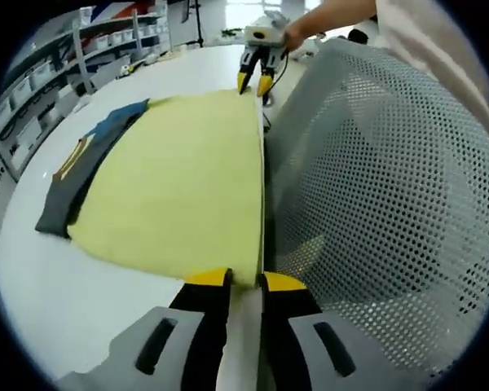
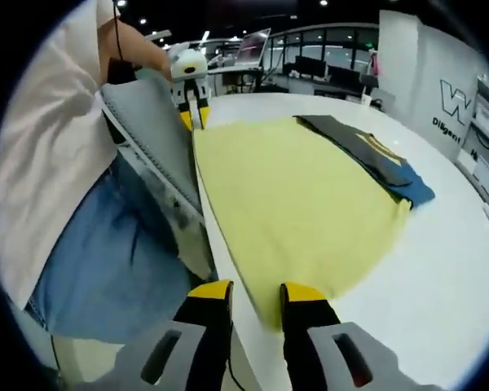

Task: Fold the garment on the visible template until the final outline fits inside the template.

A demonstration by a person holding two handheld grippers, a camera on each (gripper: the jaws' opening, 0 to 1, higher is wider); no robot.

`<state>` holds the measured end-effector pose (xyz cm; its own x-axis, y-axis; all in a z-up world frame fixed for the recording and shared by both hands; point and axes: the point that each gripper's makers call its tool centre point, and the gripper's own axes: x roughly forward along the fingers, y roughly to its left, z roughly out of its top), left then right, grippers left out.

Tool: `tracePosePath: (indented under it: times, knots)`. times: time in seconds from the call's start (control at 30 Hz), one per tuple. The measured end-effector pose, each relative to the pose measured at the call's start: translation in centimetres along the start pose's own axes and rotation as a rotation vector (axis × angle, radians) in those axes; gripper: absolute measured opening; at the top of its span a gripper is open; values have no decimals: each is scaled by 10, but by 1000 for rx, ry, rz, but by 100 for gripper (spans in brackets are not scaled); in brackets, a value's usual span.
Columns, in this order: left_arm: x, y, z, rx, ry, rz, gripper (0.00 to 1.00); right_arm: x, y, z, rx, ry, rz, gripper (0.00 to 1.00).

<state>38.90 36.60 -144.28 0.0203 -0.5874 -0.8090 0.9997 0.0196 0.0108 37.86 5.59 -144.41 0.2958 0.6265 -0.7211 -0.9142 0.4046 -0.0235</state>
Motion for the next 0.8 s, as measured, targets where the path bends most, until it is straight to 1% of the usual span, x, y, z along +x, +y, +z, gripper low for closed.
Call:
tracePosePath:
  times: [0.03,0.1,0.2,0.23,0.27,0.3,0.33,0.4,0.57,0.7,0.8]
  knots:
    - [1,1,-1,1,-1,0,22,0,0,-1,-6,3,-2,16]
    - [3,1,-1,0,-3,-1,18,0,-1,-2,-6,1,-2,16]
    - [2,2,1,-25,-19,-14,16,0,-4,-2,-10,5,-10,14]
    - [2,1,1,-29,-23,-26,14,0,-4,-3,-13,8,-8,14]
    - [2,1,1,-32,-26,-25,9,-1,-5,-3,-15,10,-8,14]
    - [1,5,0,-36,-24,-4,4,-1,-5,-3,-20,16,-7,14]
    - [0,5,0,-50,-26,-15,4,-2,-5,-3,-24,20,-6,14]
    - [-1,5,-2,-55,-27,-14,3,-2,-4,-4,-31,26,-2,13]
    - [-6,7,-6,-62,-23,-1,2,1,-2,-2,-44,28,0,10]
    - [-10,11,-12,-72,-14,13,2,3,1,0,-61,32,13,7]
    - [-11,12,-12,-85,-17,21,2,4,2,1,-78,39,16,6]
